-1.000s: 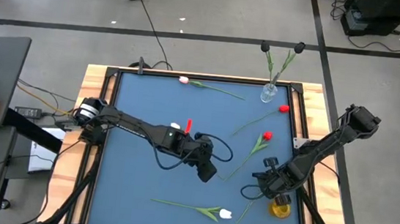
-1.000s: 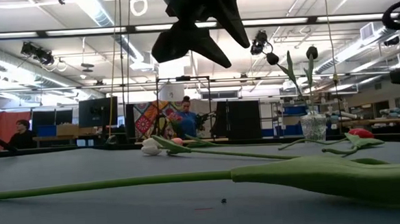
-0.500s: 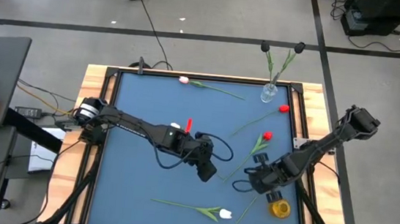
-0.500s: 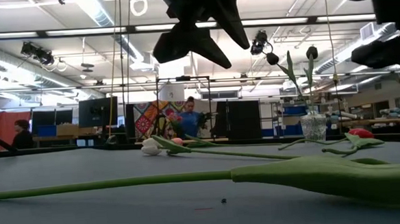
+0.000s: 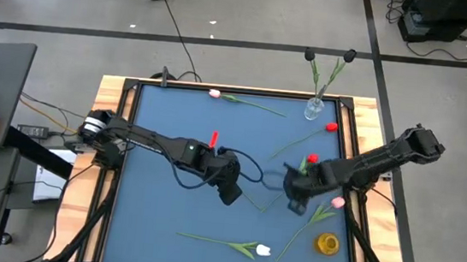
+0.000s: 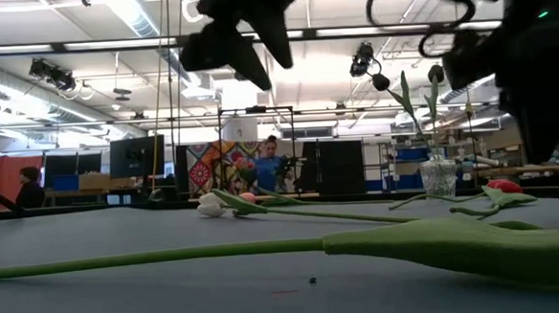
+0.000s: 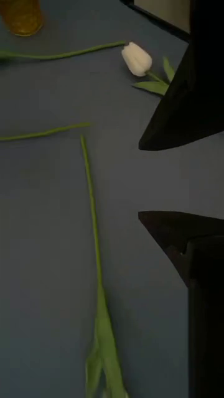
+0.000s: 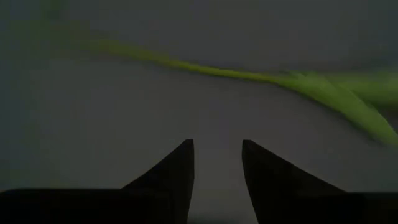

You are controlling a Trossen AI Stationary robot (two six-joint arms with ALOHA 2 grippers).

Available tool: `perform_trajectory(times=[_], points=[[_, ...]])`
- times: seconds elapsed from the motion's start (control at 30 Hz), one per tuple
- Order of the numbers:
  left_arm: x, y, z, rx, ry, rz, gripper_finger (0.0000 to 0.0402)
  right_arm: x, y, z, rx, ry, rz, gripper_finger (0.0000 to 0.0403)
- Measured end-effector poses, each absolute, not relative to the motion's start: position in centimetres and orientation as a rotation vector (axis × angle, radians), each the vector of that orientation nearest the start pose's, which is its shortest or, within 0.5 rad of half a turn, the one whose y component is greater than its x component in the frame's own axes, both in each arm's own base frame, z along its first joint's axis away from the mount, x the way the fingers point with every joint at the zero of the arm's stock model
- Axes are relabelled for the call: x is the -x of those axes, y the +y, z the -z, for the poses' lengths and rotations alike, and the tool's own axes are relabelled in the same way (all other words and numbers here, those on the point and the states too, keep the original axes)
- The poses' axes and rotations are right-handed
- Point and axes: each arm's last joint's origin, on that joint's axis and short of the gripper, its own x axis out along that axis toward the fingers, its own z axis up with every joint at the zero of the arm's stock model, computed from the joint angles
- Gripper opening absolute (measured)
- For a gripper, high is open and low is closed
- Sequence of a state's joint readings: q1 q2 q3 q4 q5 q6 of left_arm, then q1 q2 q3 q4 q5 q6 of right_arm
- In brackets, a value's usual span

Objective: Sort flowers into vase by color
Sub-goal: Put the top white flower into the transparent vase

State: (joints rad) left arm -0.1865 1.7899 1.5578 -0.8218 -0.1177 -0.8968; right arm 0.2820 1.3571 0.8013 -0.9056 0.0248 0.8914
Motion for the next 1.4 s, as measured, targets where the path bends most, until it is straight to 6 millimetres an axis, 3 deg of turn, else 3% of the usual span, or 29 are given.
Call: perform_trajectory(times=[0.13, 0.33, 0.43, 0.53, 0.67, 0.8, 1.07, 1.27, 1.4], points=[[-36.2, -5.7, -29.7, 0.653, 0.921, -0.434, 0.0173, -20.4, 3.0, -18.7, -0.735, 1.424, 0.716, 0.0144], [-35.6, -4.5, -31.2, 0.671, 0.857, -0.456, 0.0173, -20.9, -0.2, -18.7, -0.98, 1.327, 0.883, 0.0144], [-35.4, -4.4, -31.5, 0.671, 0.852, -0.454, 0.0173, -21.6, -1.2, -18.8, -1.063, 1.247, 0.877, 0.0144], [-35.2, -4.5, -31.4, 0.65, 0.877, -0.454, 0.0173, -23.3, -1.7, -19.2, -1.094, 1.132, 0.689, 0.0144], [-34.9, -4.5, -31.3, 0.638, 0.904, -0.462, 0.0173, -26.8, -1.1, -20.6, -0.934, 0.842, 0.374, 0.0144], [-34.8, -4.5, -31.3, 0.636, 0.91, -0.464, 0.0173, -28.9, -0.6, -20.0, -0.752, 0.723, 0.295, 0.0144], [-32.9, -4.2, -32.7, 0.651, 0.933, -0.494, 0.0173, -32.2, 2.4, -15.2, -0.377, 0.803, 0.188, 0.0145], [-31.2, -3.9, -33.4, 0.657, 0.972, -0.54, 0.0173, -35.1, 5.0, -13.8, -0.186, 0.81, 0.17, 0.0174], [-30.6, -3.7, -33.6, 0.654, 0.976, -0.583, 0.0173, -36.7, 5.6, -13.2, -0.15, 0.827, 0.235, 0.0209]])
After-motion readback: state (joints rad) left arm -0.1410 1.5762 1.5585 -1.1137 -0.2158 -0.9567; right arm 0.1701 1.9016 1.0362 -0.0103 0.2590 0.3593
